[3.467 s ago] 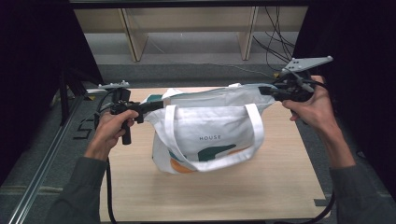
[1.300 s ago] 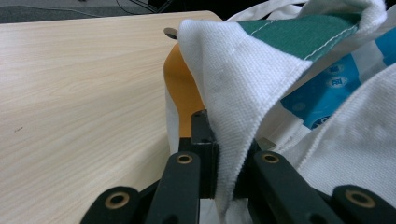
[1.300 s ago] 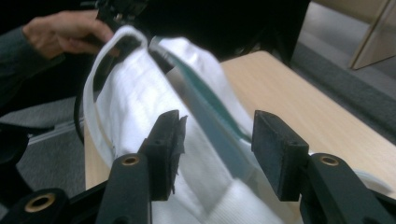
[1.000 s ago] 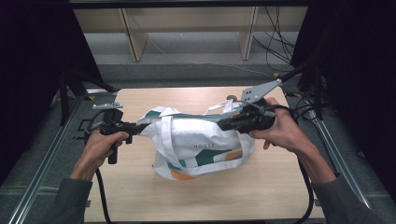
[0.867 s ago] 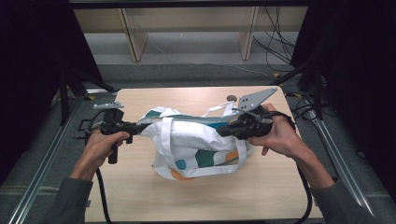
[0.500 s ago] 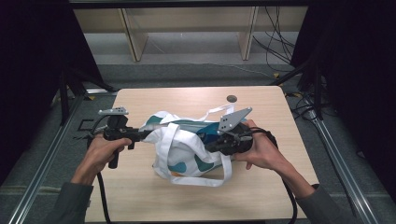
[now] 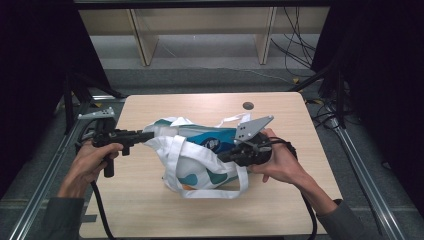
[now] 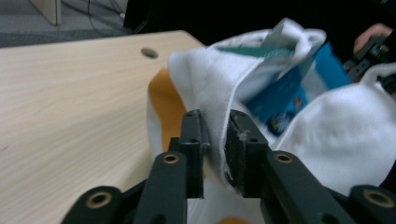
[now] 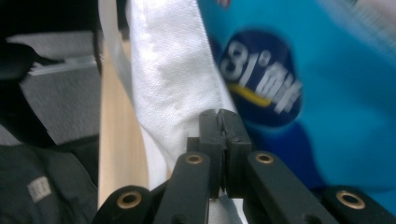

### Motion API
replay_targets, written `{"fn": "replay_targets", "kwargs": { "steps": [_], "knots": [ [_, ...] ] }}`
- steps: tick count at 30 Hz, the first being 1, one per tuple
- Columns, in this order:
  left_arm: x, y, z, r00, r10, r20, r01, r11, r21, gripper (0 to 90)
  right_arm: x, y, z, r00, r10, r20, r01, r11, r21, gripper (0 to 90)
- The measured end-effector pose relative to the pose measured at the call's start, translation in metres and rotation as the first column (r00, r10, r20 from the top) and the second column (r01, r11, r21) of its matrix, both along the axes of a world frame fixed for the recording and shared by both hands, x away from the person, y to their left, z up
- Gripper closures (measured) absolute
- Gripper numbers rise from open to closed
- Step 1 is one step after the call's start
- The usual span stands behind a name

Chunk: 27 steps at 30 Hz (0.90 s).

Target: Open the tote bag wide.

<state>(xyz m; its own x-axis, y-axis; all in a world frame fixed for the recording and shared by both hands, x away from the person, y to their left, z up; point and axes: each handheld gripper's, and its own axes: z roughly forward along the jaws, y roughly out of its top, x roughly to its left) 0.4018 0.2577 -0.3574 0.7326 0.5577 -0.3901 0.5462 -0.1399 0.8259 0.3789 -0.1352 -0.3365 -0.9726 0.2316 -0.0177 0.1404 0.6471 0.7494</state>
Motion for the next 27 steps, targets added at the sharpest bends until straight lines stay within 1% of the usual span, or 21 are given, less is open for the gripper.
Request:
{"fn": "replay_targets", "kwargs": {
  "steps": [1, 2, 3, 5, 6, 7, 8, 11, 12, 14, 16, 17, 19, 20, 21, 22, 23, 24, 25, 26, 27],
  "knots": [
    [0.000, 0.000, 0.000, 1.0000, 0.000, 0.000, 0.000, 1.0000, 0.000, 79.0, 0.000, 0.000, 0.000, 1.0000, 0.000, 0.000, 0.000, 1.0000, 0.000, 89.7],
    [-0.003, -0.004, -0.011, 0.9998, -0.016, -0.011, 0.017, 0.9977, 0.065, 80.4, 0.001, 0.009, -0.014, 0.9999, 0.006, -0.014, -0.006, 0.9989, -0.047, 89.7],
    [-0.003, -0.004, -0.011, 0.9998, -0.016, -0.011, 0.017, 0.9977, 0.065, 81.3, 0.001, 0.009, -0.014, 0.9999, 0.006, -0.014, -0.006, 0.9989, -0.047, 89.7],
    [0.000, -0.010, -0.027, 0.9992, 0.011, -0.038, -0.007, 0.9958, 0.091, 83.5, 0.002, 0.020, -0.031, 0.9996, 0.010, -0.027, -0.013, 0.9944, -0.105, 89.7],
    [0.000, -0.010, -0.027, 0.9992, 0.011, -0.038, -0.007, 0.9958, 0.091, 84.1, 0.002, 0.020, -0.031, 0.9996, 0.010, -0.027, -0.013, 0.9944, -0.105, 89.7],
    [0.004, -0.014, -0.039, 0.9976, 0.022, -0.065, -0.015, 0.9931, 0.117, 84.6, 0.003, 0.025, -0.042, 0.9995, -0.003, -0.032, -0.001, 0.9925, -0.122, 89.7],
    [0.004, -0.014, -0.039, 0.9976, 0.022, -0.065, -0.015, 0.9931, 0.117, 84.8, 0.003, 0.025, -0.042, 0.9995, -0.003, -0.032, -0.001, 0.9925, -0.122, 89.7],
    [0.007, -0.022, -0.059, 0.9935, 0.041, -0.106, -0.020, 0.9803, 0.197, 85.1, 0.002, 0.022, -0.053, 0.9978, -0.032, -0.058, 0.025, 0.9921, -0.123, 89.7],
    [0.009, -0.026, -0.071, 0.9893, 0.027, -0.143, 0.003, 0.9787, 0.205, 85.0, 0.001, 0.019, -0.058, 0.9965, -0.038, -0.074, 0.030, 0.9937, -0.108, 89.6],
    [0.008, -0.027, -0.073, 0.9892, 0.037, -0.142, -0.007, 0.9784, 0.207, 84.9, -0.001, 0.014, -0.058, 0.9958, -0.037, -0.084, 0.030, 0.9960, -0.084, 89.0],
    [0.007, -0.028, -0.073, 0.9910, 0.032, -0.130, -0.006, 0.9807, 0.196, 84.8, -0.003, 0.010, -0.055, 0.9961, -0.034, -0.081, 0.029, 0.9978, -0.060, 88.4],
    [0.006, -0.029, -0.072, 0.9920, 0.044, -0.119, -0.020, 0.9812, 0.192, 84.7, -0.004, 0.006, -0.050, 0.9975, -0.019, -0.068, 0.017, 0.9997, -0.017, 86.5],
    [0.005, -0.029, -0.070, 0.9933, 0.042, -0.107, -0.020, 0.9786, 0.205, 84.3, -0.009, -0.006, -0.032, 0.9987, -0.027, -0.044, 0.029, 0.9978, 0.059, 82.2],
    [0.005, -0.028, -0.069, 0.9934, 0.044, -0.106, -0.021, 0.9783, 0.206, 83.8, -0.012, -0.022, -0.009, 0.9984, -0.057, 0.000, 0.057, 0.9917, 0.115, 80.0],
    [0.005, -0.029, -0.067, 0.9937, 0.042, -0.104, -0.019, 0.9778, 0.209, 83.7, -0.013, -0.030, 0.002, 0.9952, -0.097, 0.017, 0.093, 0.9860, 0.138, 78.3],
    [0.005, -0.029, -0.067, 0.9937, 0.042, -0.104, -0.019, 0.9778, 0.209, 83.5, -0.013, -0.030, 0.002, 0.9952, -0.097, 0.017, 0.093, 0.9860, 0.138, 78.3],
    [0.004, -0.030, -0.067, 0.9942, 0.048, -0.096, -0.028, 0.9788, 0.203, 83.3, -0.009, -0.046, 0.020, 0.9857, -0.148, 0.080, 0.134, 0.9777, 0.162, 74.2],
    [0.004, -0.030, -0.067, 0.9941, 0.050, -0.096, -0.030, 0.9782, 0.206, 83.1, -0.007, -0.053, 0.026, 0.9780, -0.189, 0.089, 0.171, 0.9691, 0.178, 72.5],
    [0.004, -0.030, -0.067, 0.9941, 0.050, -0.096, -0.030, 0.9782, 0.206, 82.8, -0.007, -0.053, 0.026, 0.9780, -0.189, 0.089, 0.171, 0.9691, 0.178, 72.5],
    [0.005, -0.030, -0.067, 0.9940, 0.053, -0.095, -0.033, 0.9785, 0.204, 82.8, -0.004, -0.060, 0.030, 0.9695, -0.218, 0.112, 0.195, 0.9627, 0.188, 71.7],
    [0.005, -0.030, -0.067, 0.9938, 0.054, -0.097, -0.033, 0.9772, 0.210, 82.4, 0.002, -0.069, 0.032, 0.9607, -0.257, 0.105, 0.235, 0.9544, 0.184, 69.7]
  ]
}}
